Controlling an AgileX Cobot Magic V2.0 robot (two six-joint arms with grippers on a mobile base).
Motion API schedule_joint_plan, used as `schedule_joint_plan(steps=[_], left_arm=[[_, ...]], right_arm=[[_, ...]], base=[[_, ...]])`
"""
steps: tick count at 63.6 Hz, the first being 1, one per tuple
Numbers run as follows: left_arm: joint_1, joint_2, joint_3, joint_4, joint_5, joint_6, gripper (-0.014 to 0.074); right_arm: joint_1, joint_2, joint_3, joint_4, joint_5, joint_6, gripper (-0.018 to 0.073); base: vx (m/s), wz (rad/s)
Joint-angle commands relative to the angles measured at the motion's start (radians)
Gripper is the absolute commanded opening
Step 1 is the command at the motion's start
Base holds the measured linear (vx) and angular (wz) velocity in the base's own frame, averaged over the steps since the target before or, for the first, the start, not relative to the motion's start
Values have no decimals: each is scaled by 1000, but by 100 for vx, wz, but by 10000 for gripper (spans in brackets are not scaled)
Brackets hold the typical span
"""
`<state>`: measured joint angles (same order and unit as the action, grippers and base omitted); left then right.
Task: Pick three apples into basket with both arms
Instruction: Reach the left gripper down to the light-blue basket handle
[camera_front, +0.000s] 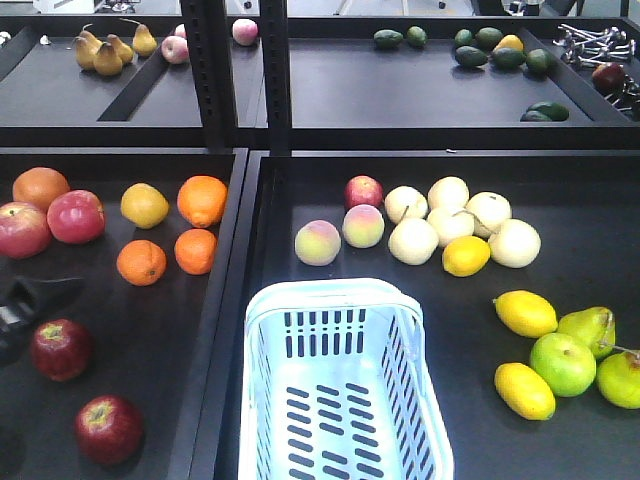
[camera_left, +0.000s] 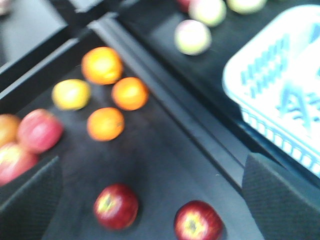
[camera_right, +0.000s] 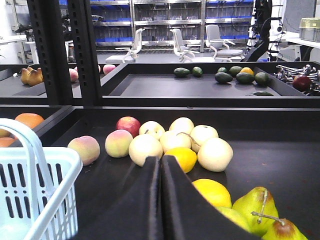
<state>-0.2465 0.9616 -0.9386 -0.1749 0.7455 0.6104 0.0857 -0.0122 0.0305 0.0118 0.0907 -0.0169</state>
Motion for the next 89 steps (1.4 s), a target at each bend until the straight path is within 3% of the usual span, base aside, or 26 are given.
schedule_joint_plan(steps=[1,10,30,46,70,89], left_arm=[[-67,56,-96,-14,-56,31,682],[-166,167,-202,15,-23,67,680],[-397,401,-370,133,10,66,676],[-532,592,-497,229,70,64,663],[-587,834,-667,305,175,72,643],[-590,932,-703,372,196,73,581]], right_arm=[[-5,10,10,-3,-77,-7,-8],[-5,10,10,-3,-77,-7,-8],[-5,10,10,-3,-77,-7,-8],[-5,10,10,-3,-78,-7,-8],[-5,10,10,-3,-77,-7,-8],[-5,10,10,-3,-77,-7,-8]], base=[[0,0],[0,0],[0,0],[0,0],[0,0],[0,0]])
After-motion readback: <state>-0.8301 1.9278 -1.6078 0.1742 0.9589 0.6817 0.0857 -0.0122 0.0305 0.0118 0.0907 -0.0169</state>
